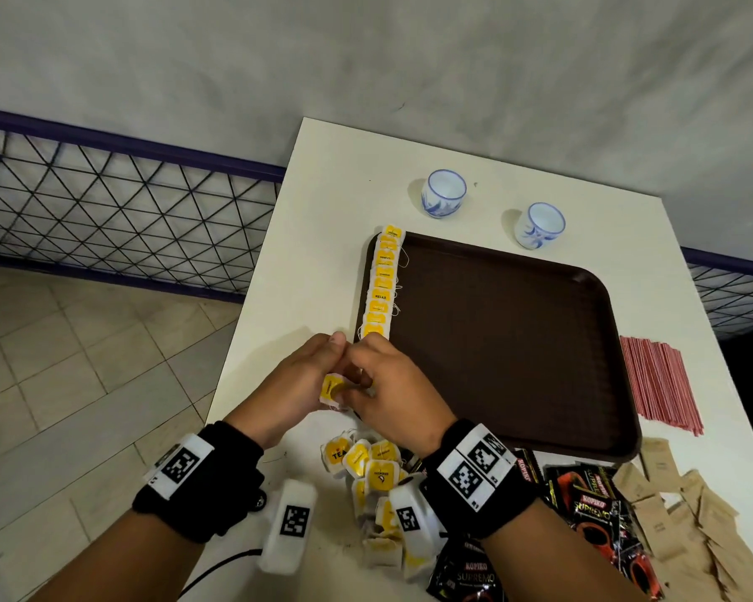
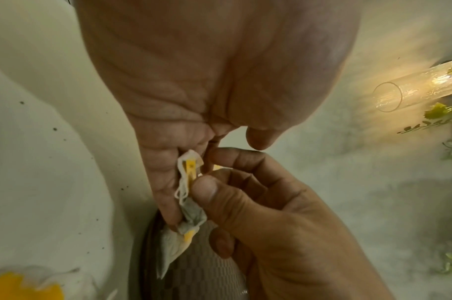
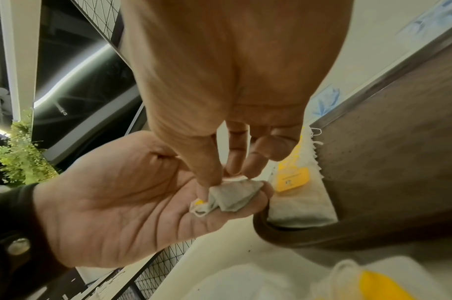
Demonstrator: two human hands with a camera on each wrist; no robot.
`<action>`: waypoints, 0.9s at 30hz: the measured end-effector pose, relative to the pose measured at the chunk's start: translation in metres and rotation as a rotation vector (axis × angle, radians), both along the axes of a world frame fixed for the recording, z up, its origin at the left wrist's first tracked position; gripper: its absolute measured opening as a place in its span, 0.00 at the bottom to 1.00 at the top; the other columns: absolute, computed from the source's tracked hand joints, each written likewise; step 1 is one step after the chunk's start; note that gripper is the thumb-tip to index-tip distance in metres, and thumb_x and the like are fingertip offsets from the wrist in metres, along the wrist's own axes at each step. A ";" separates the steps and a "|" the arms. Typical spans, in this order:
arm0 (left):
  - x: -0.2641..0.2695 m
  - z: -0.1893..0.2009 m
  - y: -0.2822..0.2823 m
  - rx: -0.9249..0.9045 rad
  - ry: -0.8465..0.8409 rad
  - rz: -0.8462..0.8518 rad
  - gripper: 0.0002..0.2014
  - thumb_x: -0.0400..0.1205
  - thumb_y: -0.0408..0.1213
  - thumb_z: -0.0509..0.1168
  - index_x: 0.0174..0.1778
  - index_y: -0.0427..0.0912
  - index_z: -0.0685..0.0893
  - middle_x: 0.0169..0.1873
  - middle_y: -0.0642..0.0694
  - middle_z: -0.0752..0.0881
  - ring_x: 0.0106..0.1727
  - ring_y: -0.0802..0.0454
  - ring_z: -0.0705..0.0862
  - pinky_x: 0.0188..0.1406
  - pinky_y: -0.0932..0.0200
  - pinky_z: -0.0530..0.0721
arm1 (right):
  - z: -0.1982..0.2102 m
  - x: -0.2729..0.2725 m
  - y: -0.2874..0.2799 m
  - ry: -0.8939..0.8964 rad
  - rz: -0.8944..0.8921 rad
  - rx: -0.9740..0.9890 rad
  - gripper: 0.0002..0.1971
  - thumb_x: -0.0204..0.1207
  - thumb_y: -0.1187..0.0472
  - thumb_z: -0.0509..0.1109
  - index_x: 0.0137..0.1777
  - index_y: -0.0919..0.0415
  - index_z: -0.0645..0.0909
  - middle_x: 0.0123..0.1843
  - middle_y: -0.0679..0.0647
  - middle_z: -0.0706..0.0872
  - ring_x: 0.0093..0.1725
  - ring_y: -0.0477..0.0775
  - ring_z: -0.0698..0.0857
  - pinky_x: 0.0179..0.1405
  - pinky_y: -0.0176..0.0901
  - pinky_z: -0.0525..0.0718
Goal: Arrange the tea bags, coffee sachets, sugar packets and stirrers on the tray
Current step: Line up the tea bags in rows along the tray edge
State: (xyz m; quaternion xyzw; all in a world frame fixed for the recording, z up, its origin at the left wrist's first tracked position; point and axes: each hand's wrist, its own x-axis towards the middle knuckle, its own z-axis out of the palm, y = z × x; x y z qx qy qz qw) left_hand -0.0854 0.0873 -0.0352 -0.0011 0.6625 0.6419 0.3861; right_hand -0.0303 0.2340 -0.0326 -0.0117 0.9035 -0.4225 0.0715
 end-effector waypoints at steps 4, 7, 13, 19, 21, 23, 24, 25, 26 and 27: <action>-0.001 0.001 0.001 0.002 -0.036 -0.029 0.24 0.88 0.61 0.54 0.63 0.45 0.81 0.52 0.43 0.90 0.54 0.46 0.91 0.56 0.42 0.90 | -0.002 -0.001 -0.001 -0.013 0.036 0.053 0.14 0.74 0.64 0.75 0.55 0.48 0.79 0.49 0.43 0.72 0.46 0.46 0.78 0.45 0.51 0.85; -0.001 0.003 0.005 -0.005 -0.042 -0.002 0.23 0.87 0.61 0.53 0.66 0.49 0.78 0.54 0.45 0.87 0.56 0.50 0.90 0.54 0.45 0.90 | -0.002 -0.002 -0.002 -0.001 0.038 0.088 0.11 0.73 0.65 0.73 0.55 0.56 0.80 0.50 0.45 0.76 0.49 0.49 0.79 0.47 0.53 0.85; -0.003 0.011 0.005 0.014 0.011 -0.028 0.22 0.88 0.61 0.51 0.66 0.50 0.78 0.44 0.51 0.85 0.50 0.53 0.88 0.53 0.45 0.89 | 0.005 -0.004 -0.005 -0.005 0.055 0.097 0.10 0.74 0.66 0.72 0.54 0.56 0.84 0.51 0.46 0.81 0.52 0.50 0.81 0.51 0.54 0.84; -0.007 0.013 -0.016 0.129 0.083 -0.087 0.23 0.81 0.60 0.62 0.58 0.45 0.89 0.52 0.41 0.91 0.50 0.44 0.89 0.50 0.46 0.85 | 0.022 -0.010 0.008 0.020 -0.179 -0.137 0.05 0.73 0.64 0.78 0.41 0.55 0.86 0.37 0.43 0.80 0.33 0.41 0.77 0.36 0.33 0.74; -0.005 0.011 -0.022 0.127 0.162 -0.106 0.20 0.76 0.56 0.69 0.55 0.45 0.90 0.51 0.40 0.92 0.53 0.43 0.91 0.50 0.49 0.85 | 0.026 -0.013 0.012 -0.006 -0.249 -0.246 0.04 0.74 0.63 0.79 0.41 0.56 0.86 0.35 0.48 0.83 0.29 0.40 0.76 0.33 0.37 0.75; -0.001 0.008 -0.021 0.073 0.272 -0.113 0.08 0.76 0.48 0.74 0.48 0.51 0.92 0.46 0.42 0.92 0.47 0.46 0.90 0.46 0.53 0.84 | 0.028 -0.015 0.014 -0.018 -0.262 -0.295 0.04 0.73 0.63 0.80 0.42 0.57 0.87 0.37 0.53 0.87 0.30 0.42 0.78 0.33 0.45 0.81; 0.000 0.006 -0.020 0.054 0.310 -0.103 0.01 0.78 0.42 0.76 0.44 0.53 0.92 0.42 0.44 0.92 0.43 0.50 0.87 0.44 0.55 0.83 | 0.029 -0.016 0.015 -0.024 -0.257 -0.299 0.03 0.73 0.63 0.80 0.42 0.58 0.87 0.38 0.55 0.88 0.30 0.42 0.79 0.34 0.46 0.82; 0.000 0.002 -0.019 0.023 0.347 -0.085 0.06 0.80 0.36 0.76 0.41 0.54 0.92 0.39 0.46 0.92 0.40 0.54 0.86 0.43 0.56 0.82 | 0.030 -0.017 0.016 -0.033 -0.251 -0.299 0.03 0.73 0.64 0.80 0.43 0.59 0.88 0.38 0.55 0.89 0.31 0.41 0.80 0.34 0.43 0.81; 0.001 0.001 -0.017 -0.005 0.369 -0.061 0.11 0.81 0.32 0.75 0.39 0.55 0.92 0.38 0.48 0.92 0.39 0.56 0.85 0.43 0.57 0.82 | 0.030 -0.017 0.016 -0.044 -0.244 -0.292 0.02 0.74 0.64 0.79 0.43 0.59 0.88 0.39 0.55 0.89 0.31 0.40 0.80 0.34 0.40 0.80; 0.001 0.001 -0.016 -0.019 0.369 -0.040 0.12 0.81 0.30 0.75 0.38 0.55 0.92 0.37 0.48 0.92 0.38 0.57 0.85 0.43 0.58 0.82 | 0.031 -0.017 0.017 -0.058 -0.237 -0.275 0.02 0.74 0.64 0.79 0.44 0.60 0.89 0.39 0.54 0.90 0.31 0.39 0.81 0.34 0.38 0.80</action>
